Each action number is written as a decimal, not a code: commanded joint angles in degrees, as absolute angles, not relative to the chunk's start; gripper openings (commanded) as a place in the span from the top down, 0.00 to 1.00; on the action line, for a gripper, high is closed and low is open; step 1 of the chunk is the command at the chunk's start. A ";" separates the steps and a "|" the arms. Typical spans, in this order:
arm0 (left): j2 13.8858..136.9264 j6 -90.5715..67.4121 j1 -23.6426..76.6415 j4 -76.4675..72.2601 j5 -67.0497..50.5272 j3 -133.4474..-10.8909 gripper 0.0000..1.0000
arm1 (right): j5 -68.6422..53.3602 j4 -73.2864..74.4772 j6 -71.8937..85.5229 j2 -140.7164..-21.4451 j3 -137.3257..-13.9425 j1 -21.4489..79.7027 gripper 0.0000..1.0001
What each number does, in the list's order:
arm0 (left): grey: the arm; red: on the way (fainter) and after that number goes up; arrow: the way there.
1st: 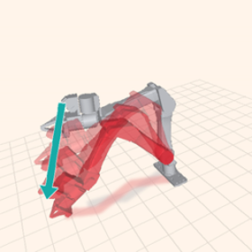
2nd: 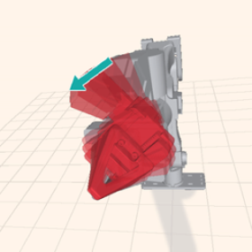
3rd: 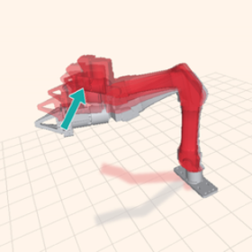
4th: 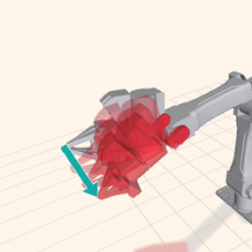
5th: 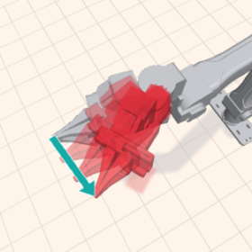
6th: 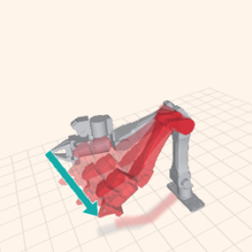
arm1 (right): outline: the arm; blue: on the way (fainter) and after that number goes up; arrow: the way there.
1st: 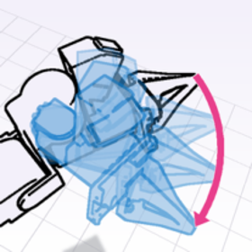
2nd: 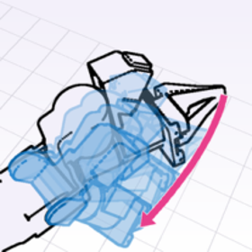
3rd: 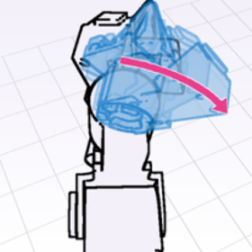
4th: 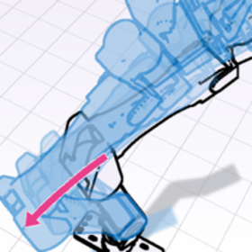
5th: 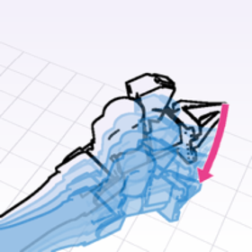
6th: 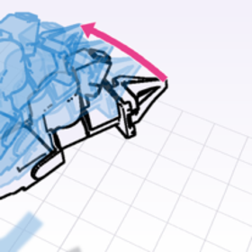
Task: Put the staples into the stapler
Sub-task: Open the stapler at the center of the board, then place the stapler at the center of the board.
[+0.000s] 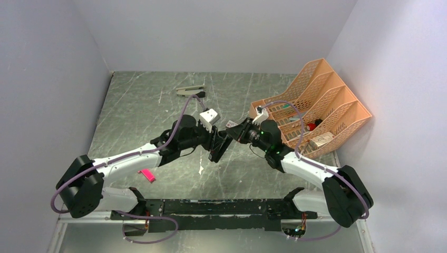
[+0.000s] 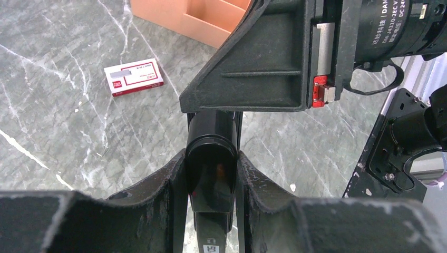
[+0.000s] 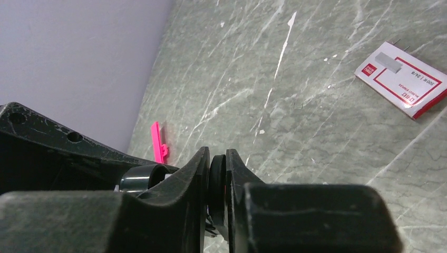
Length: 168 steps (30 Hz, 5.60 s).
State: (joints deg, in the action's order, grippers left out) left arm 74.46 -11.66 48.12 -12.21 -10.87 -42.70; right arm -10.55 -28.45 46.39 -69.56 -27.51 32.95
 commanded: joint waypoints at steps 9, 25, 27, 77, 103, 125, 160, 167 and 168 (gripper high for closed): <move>60.95 -14.27 48.43 -14.64 0.21 -40.44 0.93 | -5.82 -24.93 42.00 -65.93 -27.24 29.06 1.00; 35.78 -30.30 48.39 -13.97 2.15 -16.72 0.76 | -19.19 -28.15 50.55 -61.57 -31.77 17.38 1.00; 34.47 -31.46 48.36 -13.79 2.29 -15.18 0.71 | -19.28 -27.54 51.06 -60.55 -32.76 17.26 1.00; 66.36 2.29 53.49 -25.04 -13.05 -34.26 0.23 | -24.12 -32.34 60.27 -54.51 -30.59 17.05 1.00; 65.53 11.17 55.37 -11.86 -5.95 -38.70 0.93 | -19.72 -28.94 59.12 -52.18 -29.27 17.06 0.82; 68.38 41.10 53.19 31.96 -13.91 -51.30 0.93 | -17.97 -14.08 42.33 -46.85 -30.44 17.05 0.52; 91.20 48.08 42.98 31.94 -18.43 -56.42 0.74 | -23.70 -12.66 32.06 -52.23 -24.26 17.14 0.44; 89.99 47.31 42.85 32.04 -20.46 -56.87 0.63 | -22.04 -12.92 30.80 -52.21 -23.66 17.20 0.44; 89.80 47.29 42.89 32.12 -20.54 -56.93 0.63 | -21.94 -12.85 30.58 -52.13 -23.62 17.19 0.44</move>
State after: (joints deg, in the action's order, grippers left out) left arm 92.03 47.53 43.16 34.24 -16.95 -54.87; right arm -22.94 -12.43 32.42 -52.60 -24.62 17.32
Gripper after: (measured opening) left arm 0.363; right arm 0.560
